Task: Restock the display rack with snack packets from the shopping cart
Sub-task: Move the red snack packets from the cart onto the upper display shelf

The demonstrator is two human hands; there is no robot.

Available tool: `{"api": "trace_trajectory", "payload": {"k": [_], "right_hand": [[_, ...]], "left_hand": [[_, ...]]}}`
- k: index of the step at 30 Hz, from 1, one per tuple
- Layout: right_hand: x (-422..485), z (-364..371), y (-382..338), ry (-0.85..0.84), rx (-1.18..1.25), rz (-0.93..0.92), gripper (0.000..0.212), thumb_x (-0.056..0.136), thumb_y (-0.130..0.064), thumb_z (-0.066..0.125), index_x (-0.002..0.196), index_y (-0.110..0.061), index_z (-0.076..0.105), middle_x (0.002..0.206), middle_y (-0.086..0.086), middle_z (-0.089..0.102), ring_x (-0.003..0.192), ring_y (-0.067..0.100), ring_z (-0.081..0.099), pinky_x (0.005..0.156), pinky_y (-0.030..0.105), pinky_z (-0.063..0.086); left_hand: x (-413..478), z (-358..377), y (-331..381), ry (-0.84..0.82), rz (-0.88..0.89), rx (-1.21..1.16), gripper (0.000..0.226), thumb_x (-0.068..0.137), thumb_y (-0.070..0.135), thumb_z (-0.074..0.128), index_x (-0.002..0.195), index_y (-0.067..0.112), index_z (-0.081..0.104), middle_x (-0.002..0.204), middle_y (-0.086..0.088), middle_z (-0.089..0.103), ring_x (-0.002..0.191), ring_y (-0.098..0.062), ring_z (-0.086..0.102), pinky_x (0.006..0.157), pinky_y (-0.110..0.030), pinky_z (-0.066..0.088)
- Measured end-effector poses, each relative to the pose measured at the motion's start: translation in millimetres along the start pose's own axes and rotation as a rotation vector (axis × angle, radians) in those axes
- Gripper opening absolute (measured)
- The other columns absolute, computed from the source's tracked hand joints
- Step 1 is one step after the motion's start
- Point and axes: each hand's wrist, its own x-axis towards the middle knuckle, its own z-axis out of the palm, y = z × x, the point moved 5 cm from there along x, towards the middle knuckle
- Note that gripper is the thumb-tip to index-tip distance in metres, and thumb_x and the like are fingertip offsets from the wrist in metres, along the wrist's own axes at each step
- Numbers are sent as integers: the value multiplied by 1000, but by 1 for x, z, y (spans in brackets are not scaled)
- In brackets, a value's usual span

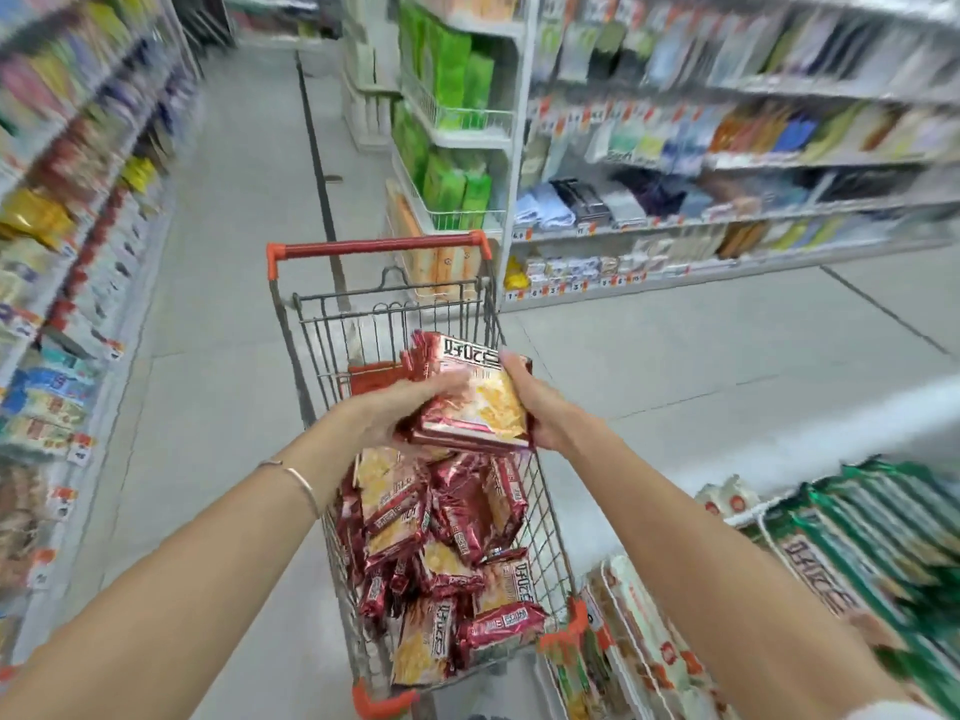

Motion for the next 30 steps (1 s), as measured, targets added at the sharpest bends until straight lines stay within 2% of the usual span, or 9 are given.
{"api": "trace_trajectory", "payload": {"k": [4,7,11,14,16,21,25,28,30], "right_hand": [[-59,-9,-50,85,63,-113,55,92,-61,54,108,-11,67,97,9,76,83,22,74,75,35,60],[-118,-31,-87,204,37,-213,48,90,-50,65,113,-9,65,105,9,74,91,23,71,90,37,57],[-213,-71,-129,336,64,-348,27,94,-36,64,103,-10,65,91,5,74,80,19,71,90,35,55],[-286,-112,-149,468,78,-449,34,90,-32,68,114,-7,64,110,11,71,94,23,68,100,37,51],[-336,-141,-154,542,77,-493,40,86,-30,69,118,-7,64,125,17,64,109,29,59,109,41,43],[-465,-210,-154,703,87,-595,25,91,-18,64,112,-5,65,110,12,69,89,23,67,82,32,56],[-553,-267,-142,897,34,-649,38,83,-14,72,119,-4,65,116,14,70,96,24,69,91,36,57],[-591,-306,-121,992,-85,-618,26,85,-5,71,110,-10,67,95,4,76,85,17,72,79,32,58],[-600,-339,-100,1073,-155,-551,22,80,-6,78,98,-15,69,86,-1,76,84,16,72,80,33,55]], "left_hand": [[-24,8,57,-40,139,116,56,76,58,74,109,14,67,93,-5,77,89,-21,72,90,-42,58],[-40,32,107,-110,233,185,55,73,60,76,105,15,68,89,-4,76,88,-21,70,91,-43,58],[-68,94,179,-270,390,255,68,55,66,82,102,18,69,88,-4,74,85,-20,70,92,-45,57],[-93,155,228,-391,495,298,83,27,70,87,93,23,70,83,-2,73,77,-18,70,85,-42,59],[-112,203,254,-475,559,333,75,31,69,86,90,24,70,82,-1,73,74,-17,70,82,-41,59],[-163,332,301,-678,690,442,64,44,64,84,92,25,68,73,4,73,63,-11,69,67,-33,57],[-199,433,331,-825,850,442,48,62,46,83,95,18,64,71,6,73,57,-7,67,53,-21,53],[-196,502,339,-890,890,482,26,76,20,82,95,14,65,73,2,74,61,-9,68,58,-21,55],[-176,540,336,-868,900,591,46,63,24,90,101,11,68,84,-4,75,76,-17,71,71,-28,58]]}}
